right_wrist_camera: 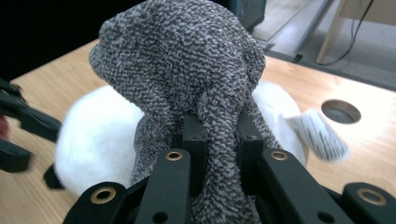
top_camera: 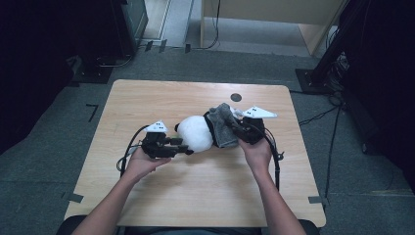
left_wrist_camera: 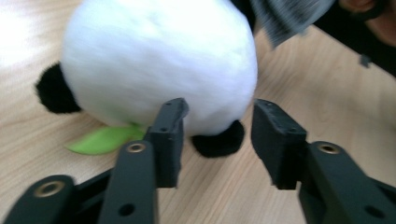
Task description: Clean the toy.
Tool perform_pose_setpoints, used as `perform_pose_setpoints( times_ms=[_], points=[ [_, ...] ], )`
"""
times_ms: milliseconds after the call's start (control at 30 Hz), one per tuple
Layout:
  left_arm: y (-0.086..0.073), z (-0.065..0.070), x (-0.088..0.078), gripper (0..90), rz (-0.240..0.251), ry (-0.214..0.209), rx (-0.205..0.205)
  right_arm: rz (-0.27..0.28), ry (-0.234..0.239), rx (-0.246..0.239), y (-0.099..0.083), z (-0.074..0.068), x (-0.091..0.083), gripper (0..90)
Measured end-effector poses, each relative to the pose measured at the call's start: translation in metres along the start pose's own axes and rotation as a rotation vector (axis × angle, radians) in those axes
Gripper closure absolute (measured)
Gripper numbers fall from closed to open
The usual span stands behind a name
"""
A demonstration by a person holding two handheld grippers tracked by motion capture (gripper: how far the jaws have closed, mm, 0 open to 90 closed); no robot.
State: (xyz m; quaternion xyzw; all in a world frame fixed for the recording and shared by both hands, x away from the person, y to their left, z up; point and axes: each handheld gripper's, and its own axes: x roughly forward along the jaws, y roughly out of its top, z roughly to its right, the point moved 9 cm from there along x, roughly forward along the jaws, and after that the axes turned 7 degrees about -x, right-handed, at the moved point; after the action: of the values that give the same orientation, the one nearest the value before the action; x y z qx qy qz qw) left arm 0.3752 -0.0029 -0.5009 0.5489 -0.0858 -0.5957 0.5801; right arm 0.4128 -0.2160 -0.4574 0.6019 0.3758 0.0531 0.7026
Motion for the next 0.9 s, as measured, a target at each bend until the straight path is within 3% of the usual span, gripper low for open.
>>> perform_pose_setpoints(
  times_ms=[133,300,467,633,900],
  points=[
    [0.009,-0.004,-0.009,44.4,0.013,-0.002,0.015,0.003,0.016,0.034,-0.005,0.004,0.000,79.8],
    [0.021,-0.015,-0.015,41.2,0.022,-0.006,0.014,-0.010,0.003,0.007,-0.010,0.009,0.002,79.6],
    [0.031,-0.023,-0.013,40.5,0.019,-0.013,0.029,-0.007,0.005,0.031,-0.012,0.016,0.000,79.5],
    [0.037,-0.037,-0.003,39.6,-0.021,-0.019,0.051,-0.021,0.002,0.010,-0.012,0.019,0.001,79.2],
    [0.038,-0.042,0.016,39.6,-0.006,-0.109,0.053,-0.018,0.002,0.009,-0.015,0.034,0.001,78.4]
  ],
)
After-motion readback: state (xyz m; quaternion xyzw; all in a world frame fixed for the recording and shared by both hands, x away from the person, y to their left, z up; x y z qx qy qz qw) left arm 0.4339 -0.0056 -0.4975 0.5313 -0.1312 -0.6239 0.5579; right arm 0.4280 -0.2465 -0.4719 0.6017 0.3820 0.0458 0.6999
